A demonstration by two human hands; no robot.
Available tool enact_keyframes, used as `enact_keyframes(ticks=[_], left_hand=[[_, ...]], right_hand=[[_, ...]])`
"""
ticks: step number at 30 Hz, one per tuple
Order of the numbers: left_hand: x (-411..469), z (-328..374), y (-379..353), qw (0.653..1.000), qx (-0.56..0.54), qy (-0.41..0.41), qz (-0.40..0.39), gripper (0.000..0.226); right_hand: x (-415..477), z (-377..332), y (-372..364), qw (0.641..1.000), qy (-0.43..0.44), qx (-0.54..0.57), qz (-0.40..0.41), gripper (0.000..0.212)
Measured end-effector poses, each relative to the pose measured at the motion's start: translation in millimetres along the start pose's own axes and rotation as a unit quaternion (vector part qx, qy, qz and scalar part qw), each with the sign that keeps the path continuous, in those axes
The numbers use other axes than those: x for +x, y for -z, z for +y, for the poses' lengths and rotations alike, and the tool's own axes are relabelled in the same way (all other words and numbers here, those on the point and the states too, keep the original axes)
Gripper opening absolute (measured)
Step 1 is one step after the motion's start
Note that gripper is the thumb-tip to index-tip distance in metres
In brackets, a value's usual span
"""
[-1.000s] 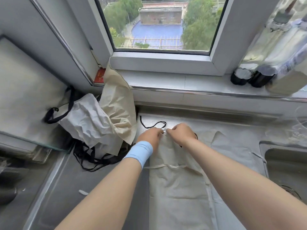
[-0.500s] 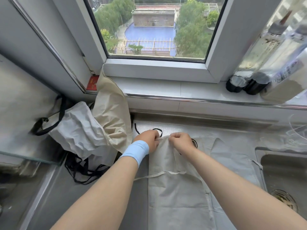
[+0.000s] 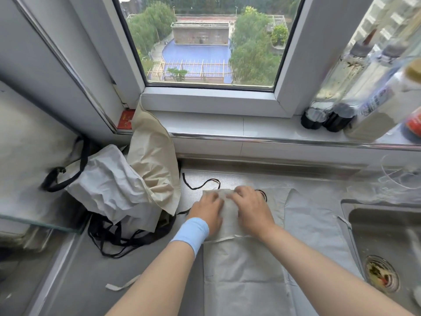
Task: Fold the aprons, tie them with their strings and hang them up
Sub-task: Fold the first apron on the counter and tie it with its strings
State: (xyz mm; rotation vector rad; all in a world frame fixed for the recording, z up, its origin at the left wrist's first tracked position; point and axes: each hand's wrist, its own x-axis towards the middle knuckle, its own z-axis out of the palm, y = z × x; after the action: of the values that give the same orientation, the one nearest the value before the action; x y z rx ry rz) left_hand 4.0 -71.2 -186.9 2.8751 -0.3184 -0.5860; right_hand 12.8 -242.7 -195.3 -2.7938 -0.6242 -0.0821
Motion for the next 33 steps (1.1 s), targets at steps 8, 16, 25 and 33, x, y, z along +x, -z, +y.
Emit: enact_keyframes(ticks=[8, 16, 25, 33], left_hand=[[-21.2, 4.4, -8.4, 1.0, 0.005, -0.021, 0.017, 0.049], [-30.1, 27.3, -7.7, 0.991, 0.02, -0.018, -0.129, 0.028], [11.4, 21.4, 63.2, 0.975, -0.061, 0.195, -0.086, 0.018], [50.6, 36.7, 60.9, 0.958, -0.224, 0.027, 0.178, 0.037]], right_hand=[[-29.8, 17.6, 5.0, 0.981, 0.066, -0.154, -0.095, 0.008], [-44.2, 24.4, 15.7, 0.964, 0.097, -0.205, -0.139, 0.022], [-20.1, 55.9, 38.5, 0.948, -0.266, -0.094, -0.148, 0.031], [12.5, 97.8, 44.8, 0.874, -0.44, 0.145, -0.147, 0.023]])
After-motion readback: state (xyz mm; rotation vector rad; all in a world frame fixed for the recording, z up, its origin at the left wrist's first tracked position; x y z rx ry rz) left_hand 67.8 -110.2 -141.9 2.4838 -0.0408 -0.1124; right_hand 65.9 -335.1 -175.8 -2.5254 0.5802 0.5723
